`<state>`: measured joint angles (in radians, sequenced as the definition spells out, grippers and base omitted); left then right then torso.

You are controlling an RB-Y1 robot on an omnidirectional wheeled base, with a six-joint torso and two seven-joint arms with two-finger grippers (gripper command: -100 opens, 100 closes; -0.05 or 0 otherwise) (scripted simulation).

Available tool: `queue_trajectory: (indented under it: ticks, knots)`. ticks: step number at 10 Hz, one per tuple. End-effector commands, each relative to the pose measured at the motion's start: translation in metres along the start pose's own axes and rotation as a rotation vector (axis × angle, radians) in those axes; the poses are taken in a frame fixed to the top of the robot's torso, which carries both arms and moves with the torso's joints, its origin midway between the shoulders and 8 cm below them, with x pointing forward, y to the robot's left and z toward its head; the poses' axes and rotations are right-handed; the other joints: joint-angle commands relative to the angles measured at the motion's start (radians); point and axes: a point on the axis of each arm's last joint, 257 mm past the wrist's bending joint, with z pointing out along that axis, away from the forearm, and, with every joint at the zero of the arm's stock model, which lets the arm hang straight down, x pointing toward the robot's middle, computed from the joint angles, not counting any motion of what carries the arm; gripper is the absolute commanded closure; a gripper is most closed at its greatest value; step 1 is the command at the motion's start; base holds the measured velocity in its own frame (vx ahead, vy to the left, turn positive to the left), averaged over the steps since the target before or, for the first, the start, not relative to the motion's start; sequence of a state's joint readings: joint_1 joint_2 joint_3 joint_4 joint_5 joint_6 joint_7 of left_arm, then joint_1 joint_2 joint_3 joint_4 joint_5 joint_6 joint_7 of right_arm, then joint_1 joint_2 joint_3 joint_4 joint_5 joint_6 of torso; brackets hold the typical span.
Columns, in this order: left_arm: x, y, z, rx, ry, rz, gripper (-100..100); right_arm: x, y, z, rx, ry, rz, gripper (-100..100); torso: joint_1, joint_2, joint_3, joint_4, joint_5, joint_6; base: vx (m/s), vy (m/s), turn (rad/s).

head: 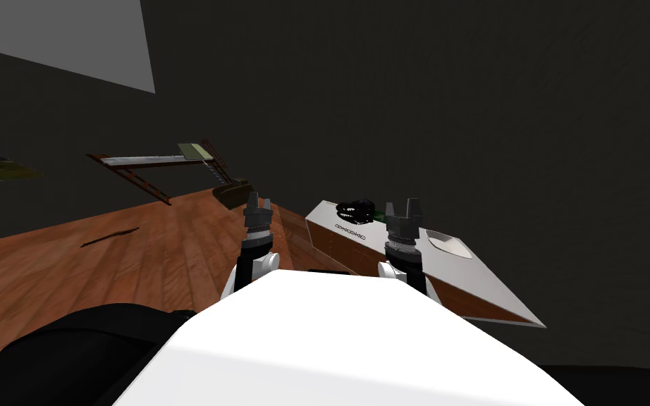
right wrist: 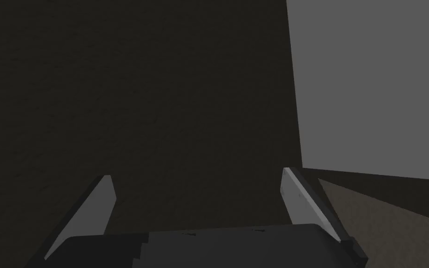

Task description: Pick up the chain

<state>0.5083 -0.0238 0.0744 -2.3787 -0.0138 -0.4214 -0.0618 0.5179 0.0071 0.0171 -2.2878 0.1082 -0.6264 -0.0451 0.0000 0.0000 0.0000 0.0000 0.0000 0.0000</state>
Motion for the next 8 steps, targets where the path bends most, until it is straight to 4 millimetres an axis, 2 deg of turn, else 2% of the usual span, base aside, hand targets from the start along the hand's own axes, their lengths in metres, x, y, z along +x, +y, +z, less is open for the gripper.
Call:
queue_trajectory:
  ticks: [1, 4, 8]
  knots:
    - [0.0, 0.0, 0.0, 0.0, 0.0, 0.0, 0, 0.006, -0.005, -0.001, 0.008, 0.033, -0.016, -100, 0.0, 0.0, 0.0, 0.0, 0.0, 0.0, -0.003, 0.025, 0.004]
    - [0.0, 0.0, 0.0, 0.0, 0.0, 0.0, 0, 0.025, -0.025, -0.007, 0.038, 0.127, -0.072, -100, 0.005, 0.001, 0.001, 0.0, 0.001, 0.0, -0.025, 0.081, 0.003]
    - [0.0, 0.0, 0.0, 0.0, 0.0, 0.0, 0, 0.059, -0.067, -0.025, 0.094, 0.3, -0.196, -100, 0.01, 0.002, 0.001, 0.0, 0.002, 0.0, -0.039, 0.15, 0.006]
